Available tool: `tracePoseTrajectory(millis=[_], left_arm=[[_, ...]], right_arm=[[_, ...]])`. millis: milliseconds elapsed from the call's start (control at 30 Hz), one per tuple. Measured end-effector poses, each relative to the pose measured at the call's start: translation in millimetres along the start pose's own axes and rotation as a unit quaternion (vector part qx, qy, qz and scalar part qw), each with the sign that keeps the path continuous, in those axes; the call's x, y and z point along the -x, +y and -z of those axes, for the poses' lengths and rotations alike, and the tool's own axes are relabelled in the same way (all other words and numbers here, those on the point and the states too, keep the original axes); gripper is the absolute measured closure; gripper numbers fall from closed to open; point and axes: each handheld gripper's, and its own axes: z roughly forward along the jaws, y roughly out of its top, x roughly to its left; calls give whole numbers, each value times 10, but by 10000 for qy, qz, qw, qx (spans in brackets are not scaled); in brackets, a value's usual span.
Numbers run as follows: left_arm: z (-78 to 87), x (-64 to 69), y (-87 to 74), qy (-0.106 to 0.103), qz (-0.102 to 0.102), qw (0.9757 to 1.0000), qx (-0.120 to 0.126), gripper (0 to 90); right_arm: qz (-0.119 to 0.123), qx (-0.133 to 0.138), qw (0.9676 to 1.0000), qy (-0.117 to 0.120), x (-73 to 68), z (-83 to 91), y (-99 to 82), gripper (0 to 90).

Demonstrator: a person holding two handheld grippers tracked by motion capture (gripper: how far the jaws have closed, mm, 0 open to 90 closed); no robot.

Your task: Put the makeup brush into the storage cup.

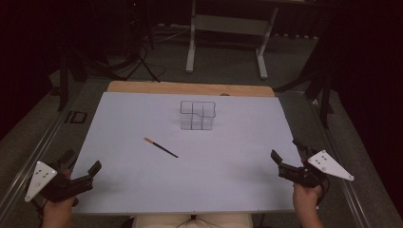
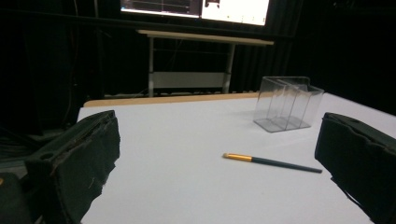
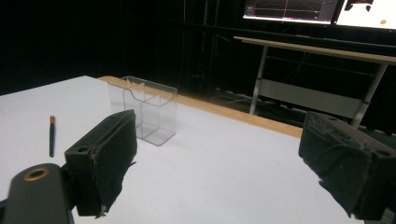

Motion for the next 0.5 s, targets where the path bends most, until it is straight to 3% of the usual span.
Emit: tracePoseTrajectory(millis=[367,500], left_arm=[[-24,9,-22,-91,79,9999,-50,11],[-3,-10,-13,1,15,10000,-88,25]], right_arm=[[-40,-52,10000,63,30,-7,-29,116],[-4,-73,9999,83,6,-13,-24,116]])
